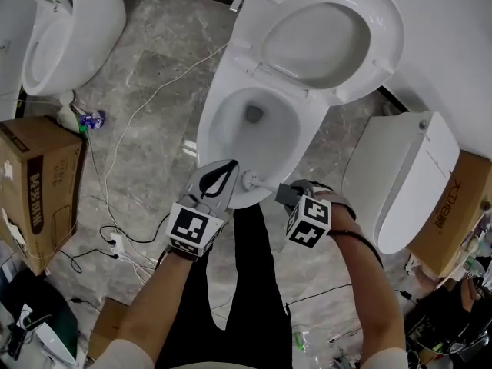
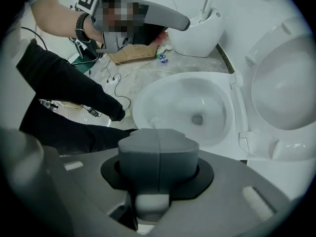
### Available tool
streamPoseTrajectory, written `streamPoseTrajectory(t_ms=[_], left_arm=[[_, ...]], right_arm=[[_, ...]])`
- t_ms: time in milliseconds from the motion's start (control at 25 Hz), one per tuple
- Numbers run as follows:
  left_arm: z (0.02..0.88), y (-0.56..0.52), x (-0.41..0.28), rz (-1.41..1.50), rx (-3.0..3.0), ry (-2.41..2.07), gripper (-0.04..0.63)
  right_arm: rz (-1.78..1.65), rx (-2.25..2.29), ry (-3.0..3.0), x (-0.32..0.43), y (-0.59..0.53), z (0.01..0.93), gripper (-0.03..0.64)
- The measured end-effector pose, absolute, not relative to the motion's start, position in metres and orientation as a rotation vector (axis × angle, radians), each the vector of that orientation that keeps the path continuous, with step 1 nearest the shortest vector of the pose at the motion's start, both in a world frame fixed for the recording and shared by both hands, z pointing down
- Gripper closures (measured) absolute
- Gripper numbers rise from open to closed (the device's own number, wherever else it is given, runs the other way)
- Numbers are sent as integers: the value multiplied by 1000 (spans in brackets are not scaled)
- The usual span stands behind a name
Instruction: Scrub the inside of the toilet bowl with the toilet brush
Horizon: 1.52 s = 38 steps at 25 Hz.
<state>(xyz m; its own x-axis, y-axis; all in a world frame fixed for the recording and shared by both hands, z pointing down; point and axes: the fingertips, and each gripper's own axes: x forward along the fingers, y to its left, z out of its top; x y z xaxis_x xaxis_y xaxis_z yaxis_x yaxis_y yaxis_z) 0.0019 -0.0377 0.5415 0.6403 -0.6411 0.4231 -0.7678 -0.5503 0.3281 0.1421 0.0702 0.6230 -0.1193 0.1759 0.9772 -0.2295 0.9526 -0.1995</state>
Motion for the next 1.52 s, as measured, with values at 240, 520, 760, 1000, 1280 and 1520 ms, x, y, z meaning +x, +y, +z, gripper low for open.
streamPoseTrajectory(t_ms=[240, 520, 760, 1000, 1280, 1520], left_arm=[[545, -40, 2, 338, 2358, -1106, 591], [551, -40, -6, 325, 2326, -1138, 591], [553, -40, -12, 316, 2309, -1156, 591], [556, -39, -12, 306, 2296, -1159, 591], [557, -44, -9, 305, 2305, -1145, 591], [558, -51, -7, 307, 2320, -1135, 591]], right_arm=[[259, -36, -1593, 148, 48, 621, 454], [132, -92, -1492, 164, 17, 622, 454], [48, -99, -1430, 171, -5, 622, 454], [-34, -107, -1382, 177, -26, 624, 455], [-136, -89, -1346, 181, -49, 623, 456], [-166, -13, -1335, 185, -70, 625, 456]])
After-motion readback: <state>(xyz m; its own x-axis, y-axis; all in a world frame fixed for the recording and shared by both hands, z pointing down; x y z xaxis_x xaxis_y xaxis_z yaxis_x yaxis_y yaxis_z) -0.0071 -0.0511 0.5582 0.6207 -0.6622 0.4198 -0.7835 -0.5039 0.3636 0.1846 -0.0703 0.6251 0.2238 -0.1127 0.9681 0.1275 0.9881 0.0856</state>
